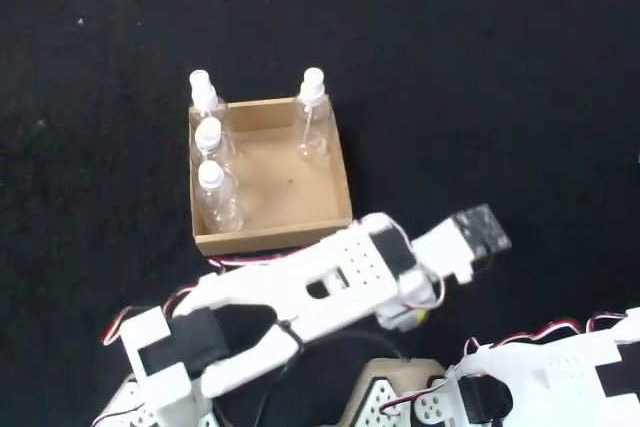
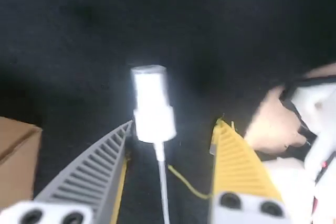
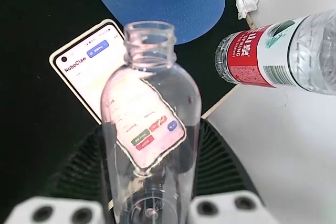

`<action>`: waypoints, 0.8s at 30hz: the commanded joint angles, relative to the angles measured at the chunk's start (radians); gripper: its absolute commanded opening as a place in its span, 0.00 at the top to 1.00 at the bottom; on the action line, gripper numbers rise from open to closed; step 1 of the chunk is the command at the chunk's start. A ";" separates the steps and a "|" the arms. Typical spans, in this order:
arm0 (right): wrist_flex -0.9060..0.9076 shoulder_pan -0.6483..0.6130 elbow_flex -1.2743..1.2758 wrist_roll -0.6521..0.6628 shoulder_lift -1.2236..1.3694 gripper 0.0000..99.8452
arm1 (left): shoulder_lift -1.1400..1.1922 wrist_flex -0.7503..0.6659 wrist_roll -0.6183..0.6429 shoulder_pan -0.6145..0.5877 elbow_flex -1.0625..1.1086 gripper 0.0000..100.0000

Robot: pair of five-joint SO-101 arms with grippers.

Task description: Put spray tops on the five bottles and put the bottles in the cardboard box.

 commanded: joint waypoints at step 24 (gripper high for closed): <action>-0.002 0.017 -0.012 0.008 -0.007 0.99 | 0.245 -0.021 0.029 -0.012 -0.128 0.79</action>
